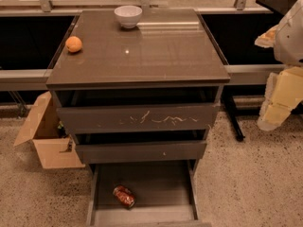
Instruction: Pick coke can from bottom drawer and place on counter
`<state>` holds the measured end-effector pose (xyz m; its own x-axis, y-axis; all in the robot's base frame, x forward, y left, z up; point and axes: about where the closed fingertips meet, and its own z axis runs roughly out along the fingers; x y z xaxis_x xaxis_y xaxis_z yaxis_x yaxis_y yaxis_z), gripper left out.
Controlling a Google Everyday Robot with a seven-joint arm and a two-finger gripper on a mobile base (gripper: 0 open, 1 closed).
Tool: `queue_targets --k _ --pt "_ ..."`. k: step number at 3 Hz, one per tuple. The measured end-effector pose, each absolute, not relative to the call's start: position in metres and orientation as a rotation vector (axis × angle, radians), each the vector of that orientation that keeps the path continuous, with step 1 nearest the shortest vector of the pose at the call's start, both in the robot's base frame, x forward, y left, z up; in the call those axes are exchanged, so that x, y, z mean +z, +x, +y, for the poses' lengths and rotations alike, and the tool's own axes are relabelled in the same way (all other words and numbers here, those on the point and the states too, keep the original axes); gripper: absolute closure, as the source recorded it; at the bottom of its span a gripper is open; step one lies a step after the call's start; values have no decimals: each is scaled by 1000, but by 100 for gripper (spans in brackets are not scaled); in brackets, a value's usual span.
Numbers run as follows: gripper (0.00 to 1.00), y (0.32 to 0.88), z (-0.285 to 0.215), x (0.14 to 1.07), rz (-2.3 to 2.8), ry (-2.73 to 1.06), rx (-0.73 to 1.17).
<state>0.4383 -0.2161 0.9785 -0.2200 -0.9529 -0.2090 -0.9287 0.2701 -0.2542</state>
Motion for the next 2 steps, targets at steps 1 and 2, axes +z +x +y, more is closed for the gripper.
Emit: queue_targets --k 1,2 --pt "0 440 -214 974 2219 -1721 -98" --pt "0 448 -201 942 2187 -1733 -30"
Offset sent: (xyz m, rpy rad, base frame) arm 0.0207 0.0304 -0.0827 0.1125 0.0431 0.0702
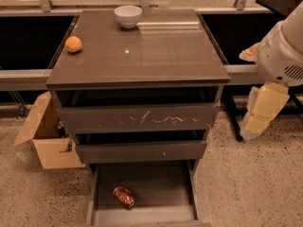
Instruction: Pick coke can from bottom drawer and place on counter
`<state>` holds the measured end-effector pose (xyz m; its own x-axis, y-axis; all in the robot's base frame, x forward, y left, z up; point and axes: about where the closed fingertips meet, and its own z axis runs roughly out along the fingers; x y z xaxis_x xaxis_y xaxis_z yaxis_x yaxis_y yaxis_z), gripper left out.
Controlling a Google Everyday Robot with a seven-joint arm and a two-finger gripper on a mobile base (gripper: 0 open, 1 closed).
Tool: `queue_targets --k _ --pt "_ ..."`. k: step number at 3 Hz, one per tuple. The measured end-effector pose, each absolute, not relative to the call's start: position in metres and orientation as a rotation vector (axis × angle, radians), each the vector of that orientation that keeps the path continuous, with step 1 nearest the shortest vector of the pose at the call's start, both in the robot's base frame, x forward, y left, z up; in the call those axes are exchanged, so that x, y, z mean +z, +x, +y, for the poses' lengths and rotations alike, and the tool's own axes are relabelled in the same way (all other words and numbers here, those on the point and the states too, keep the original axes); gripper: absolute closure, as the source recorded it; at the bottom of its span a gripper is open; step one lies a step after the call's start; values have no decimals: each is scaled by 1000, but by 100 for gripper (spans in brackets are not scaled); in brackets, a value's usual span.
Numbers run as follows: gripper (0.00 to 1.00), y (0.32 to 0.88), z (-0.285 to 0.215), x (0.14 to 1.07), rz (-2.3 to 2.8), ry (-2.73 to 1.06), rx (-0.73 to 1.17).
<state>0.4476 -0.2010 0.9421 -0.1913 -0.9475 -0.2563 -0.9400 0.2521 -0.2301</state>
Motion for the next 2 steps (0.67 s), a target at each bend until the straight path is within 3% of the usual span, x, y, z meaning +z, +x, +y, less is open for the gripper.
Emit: queue_targets --k 2 --pt "0 454 -178 889 2108 -1704 72"
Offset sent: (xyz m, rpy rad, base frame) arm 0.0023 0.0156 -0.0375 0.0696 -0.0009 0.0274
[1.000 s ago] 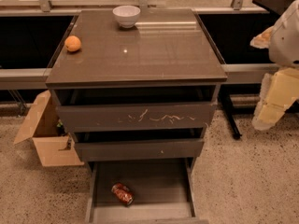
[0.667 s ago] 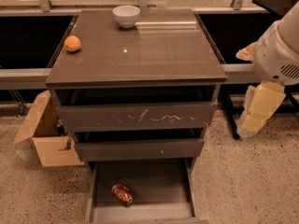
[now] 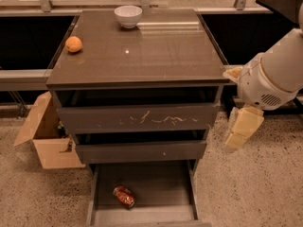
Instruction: Pick coke can from bottom drawer and place on counter
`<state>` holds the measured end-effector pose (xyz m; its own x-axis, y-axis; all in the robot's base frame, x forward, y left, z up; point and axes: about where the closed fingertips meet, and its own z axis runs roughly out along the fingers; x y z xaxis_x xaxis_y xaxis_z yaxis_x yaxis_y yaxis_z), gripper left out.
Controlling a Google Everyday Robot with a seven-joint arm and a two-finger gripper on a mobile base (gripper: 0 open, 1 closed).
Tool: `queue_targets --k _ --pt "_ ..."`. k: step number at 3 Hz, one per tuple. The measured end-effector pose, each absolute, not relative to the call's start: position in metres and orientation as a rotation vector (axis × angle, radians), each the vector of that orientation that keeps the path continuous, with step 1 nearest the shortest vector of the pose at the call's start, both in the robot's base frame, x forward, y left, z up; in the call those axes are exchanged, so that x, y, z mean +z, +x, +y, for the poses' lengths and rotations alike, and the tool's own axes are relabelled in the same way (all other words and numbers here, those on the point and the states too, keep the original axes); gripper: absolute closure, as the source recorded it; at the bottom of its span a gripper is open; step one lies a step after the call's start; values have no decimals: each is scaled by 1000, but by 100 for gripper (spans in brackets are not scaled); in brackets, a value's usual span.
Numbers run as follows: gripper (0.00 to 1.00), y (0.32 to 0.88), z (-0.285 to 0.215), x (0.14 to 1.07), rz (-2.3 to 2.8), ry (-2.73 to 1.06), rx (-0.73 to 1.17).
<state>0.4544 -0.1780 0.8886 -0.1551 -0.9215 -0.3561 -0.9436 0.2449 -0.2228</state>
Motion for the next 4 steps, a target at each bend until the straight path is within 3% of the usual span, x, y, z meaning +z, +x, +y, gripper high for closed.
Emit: queue_targets --k 1,4 --pt "0 454 -178 889 2108 -1704 72" --pt "0 471 -134 759 2008 -1724 268"
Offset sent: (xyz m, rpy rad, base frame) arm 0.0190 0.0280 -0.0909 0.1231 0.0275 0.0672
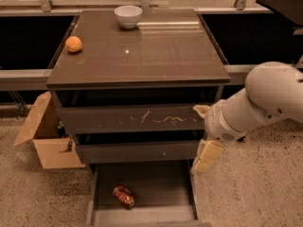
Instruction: Pick coke can from bottom drawer and place on counter
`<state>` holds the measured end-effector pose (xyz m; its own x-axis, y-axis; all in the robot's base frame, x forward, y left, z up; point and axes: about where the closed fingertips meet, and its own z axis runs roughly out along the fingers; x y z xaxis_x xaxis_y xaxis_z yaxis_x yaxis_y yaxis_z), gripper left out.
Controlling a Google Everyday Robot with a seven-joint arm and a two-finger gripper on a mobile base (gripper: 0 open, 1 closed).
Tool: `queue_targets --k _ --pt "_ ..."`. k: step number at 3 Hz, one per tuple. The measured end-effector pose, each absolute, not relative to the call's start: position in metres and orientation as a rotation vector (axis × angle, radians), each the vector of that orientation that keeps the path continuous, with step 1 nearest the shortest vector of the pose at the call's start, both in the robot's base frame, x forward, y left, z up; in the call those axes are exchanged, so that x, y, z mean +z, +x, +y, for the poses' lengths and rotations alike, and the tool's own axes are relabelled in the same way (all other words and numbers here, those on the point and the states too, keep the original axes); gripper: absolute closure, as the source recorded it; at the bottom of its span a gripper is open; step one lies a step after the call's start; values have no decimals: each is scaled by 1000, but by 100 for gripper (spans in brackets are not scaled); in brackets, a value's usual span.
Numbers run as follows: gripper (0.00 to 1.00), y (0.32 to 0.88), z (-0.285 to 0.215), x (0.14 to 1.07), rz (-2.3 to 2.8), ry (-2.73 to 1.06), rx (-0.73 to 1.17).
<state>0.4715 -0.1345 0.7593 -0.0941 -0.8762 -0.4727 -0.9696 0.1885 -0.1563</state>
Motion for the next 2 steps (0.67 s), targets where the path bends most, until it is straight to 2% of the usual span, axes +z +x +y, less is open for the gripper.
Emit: queue_targets --k 2 --pt "0 464 -99 671 2008 -1714 442"
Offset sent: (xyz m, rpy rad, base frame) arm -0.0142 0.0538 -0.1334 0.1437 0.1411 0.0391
